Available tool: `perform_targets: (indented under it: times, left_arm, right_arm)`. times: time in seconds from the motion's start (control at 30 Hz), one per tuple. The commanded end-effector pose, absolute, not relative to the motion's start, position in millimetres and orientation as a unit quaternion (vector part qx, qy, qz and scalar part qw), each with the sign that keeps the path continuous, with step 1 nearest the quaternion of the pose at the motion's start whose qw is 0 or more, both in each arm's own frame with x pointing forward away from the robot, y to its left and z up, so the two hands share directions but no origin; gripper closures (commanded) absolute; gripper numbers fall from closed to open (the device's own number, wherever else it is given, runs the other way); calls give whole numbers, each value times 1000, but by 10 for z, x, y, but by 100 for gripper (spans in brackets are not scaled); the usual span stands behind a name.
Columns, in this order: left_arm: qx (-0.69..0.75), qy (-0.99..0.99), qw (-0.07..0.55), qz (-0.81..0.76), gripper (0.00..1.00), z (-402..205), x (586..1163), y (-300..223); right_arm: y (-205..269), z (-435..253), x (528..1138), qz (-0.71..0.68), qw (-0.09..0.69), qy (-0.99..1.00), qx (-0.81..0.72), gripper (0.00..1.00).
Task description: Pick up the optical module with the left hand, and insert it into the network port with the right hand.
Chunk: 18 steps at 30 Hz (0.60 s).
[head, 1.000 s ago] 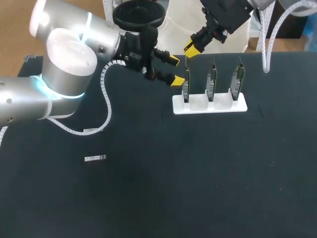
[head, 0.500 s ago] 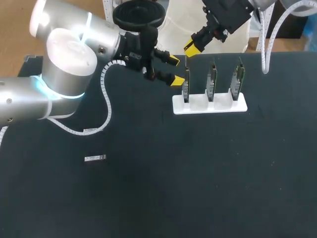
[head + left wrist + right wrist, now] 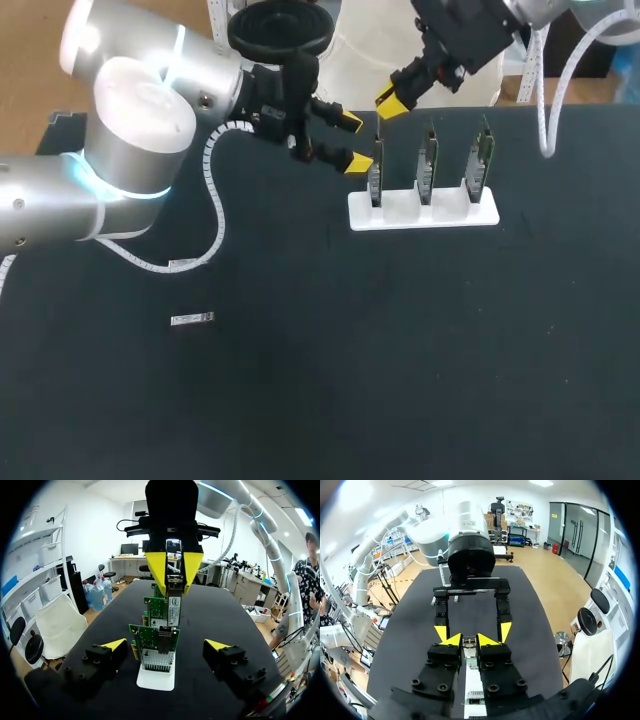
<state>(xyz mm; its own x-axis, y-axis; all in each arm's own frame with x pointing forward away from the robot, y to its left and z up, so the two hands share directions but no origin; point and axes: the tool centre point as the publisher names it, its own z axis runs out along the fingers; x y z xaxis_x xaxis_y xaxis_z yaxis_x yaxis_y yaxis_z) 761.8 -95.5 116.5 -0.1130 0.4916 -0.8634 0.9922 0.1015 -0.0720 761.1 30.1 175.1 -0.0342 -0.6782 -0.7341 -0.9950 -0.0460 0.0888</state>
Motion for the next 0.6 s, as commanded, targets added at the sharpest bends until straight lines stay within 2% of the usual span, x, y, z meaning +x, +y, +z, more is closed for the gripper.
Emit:
perform_targets:
  times: [0.03, 0.6]
  left_arm:
    - [567, 656, 348, -357, 0, 1172, 7624, -960]
    - [567, 656, 348, -357, 0, 1172, 7624, -960]
  right_arm:
    - [311, 1732, 7577, 312, 255, 648, -646, 100]
    - [331, 1789, 7623, 308, 260, 640, -654, 100]
